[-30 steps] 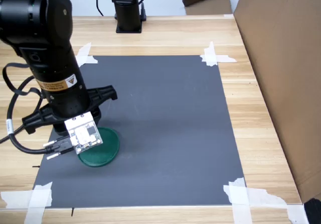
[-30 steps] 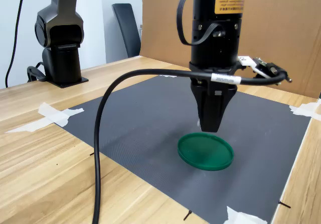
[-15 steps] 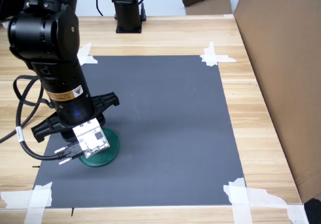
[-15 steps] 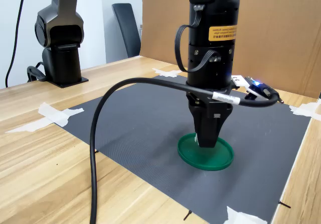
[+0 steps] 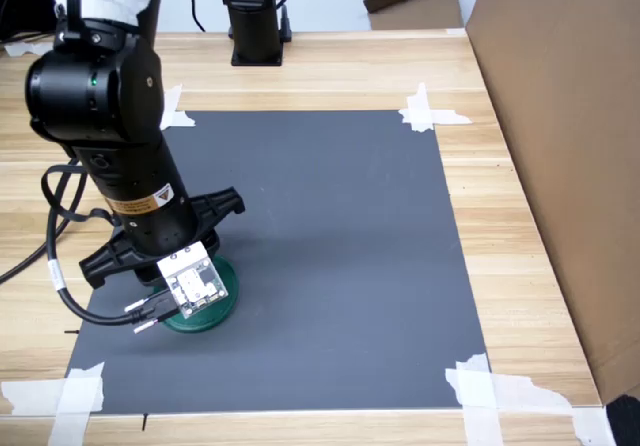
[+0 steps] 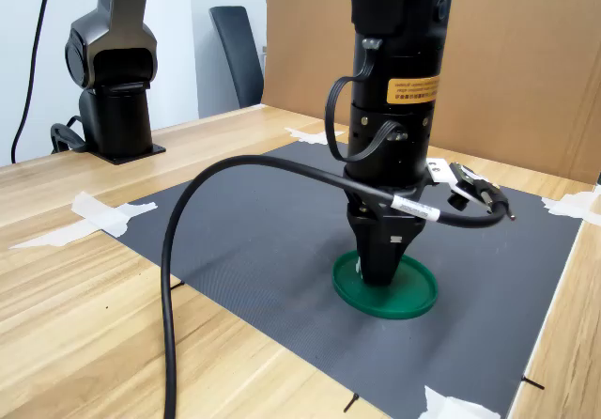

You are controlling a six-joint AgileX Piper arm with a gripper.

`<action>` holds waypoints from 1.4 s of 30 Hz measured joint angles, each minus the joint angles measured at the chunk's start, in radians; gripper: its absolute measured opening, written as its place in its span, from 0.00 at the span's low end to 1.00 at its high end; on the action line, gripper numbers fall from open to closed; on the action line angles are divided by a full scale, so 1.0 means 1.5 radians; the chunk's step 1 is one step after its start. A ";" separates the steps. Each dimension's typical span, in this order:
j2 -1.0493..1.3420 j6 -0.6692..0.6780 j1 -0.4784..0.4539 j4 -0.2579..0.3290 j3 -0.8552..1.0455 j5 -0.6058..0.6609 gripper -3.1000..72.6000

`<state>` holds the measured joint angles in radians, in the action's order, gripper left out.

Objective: Grasp a white terminal and put it in the green lid.

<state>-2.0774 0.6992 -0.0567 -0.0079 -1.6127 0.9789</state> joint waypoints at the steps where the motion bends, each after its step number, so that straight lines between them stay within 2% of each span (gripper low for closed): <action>1: 0.000 0.000 0.000 0.005 0.000 0.004 0.48; 2: 0.000 0.000 0.000 0.010 0.000 0.004 0.58; 4: 0.000 0.000 0.000 0.014 0.000 0.004 0.65; 5: 0.000 0.000 0.000 0.021 0.000 0.004 0.73; 7: 0.003 0.000 0.000 0.023 0.000 0.004 0.79; 10: 0.021 0.000 0.000 0.025 0.000 0.004 0.84; 15: 0.097 0.000 0.000 0.043 0.000 0.025 0.83; 17: 0.177 -0.003 0.000 0.065 0.001 0.057 0.75; 21: 0.237 -0.013 0.000 0.072 0.001 0.063 0.65; 24: 0.288 -0.021 0.000 0.076 0.001 0.070 0.44; 26: 0.315 -0.022 0.000 0.081 0.001 0.081 0.25; 27: 0.332 -0.022 0.000 0.083 0.001 0.098 0.11; 28: 0.351 -0.025 0.000 0.083 0.001 0.112 0.05; 31: 0.381 -0.035 0.000 0.086 0.002 0.117 0.02; 35: 0.459 -0.052 0.000 0.109 0.019 0.098 0.01; 36: 0.531 -0.055 0.000 0.126 0.058 0.061 0.01; 38: 0.578 -0.055 0.000 0.136 0.116 0.017 0.01; 40: 0.707 -0.055 0.000 0.140 0.266 -0.104 0.01; 42: 0.773 -0.058 0.000 0.145 0.356 -0.161 0.01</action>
<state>-0.9175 0.6115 -0.0567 0.2102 -1.0791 0.7379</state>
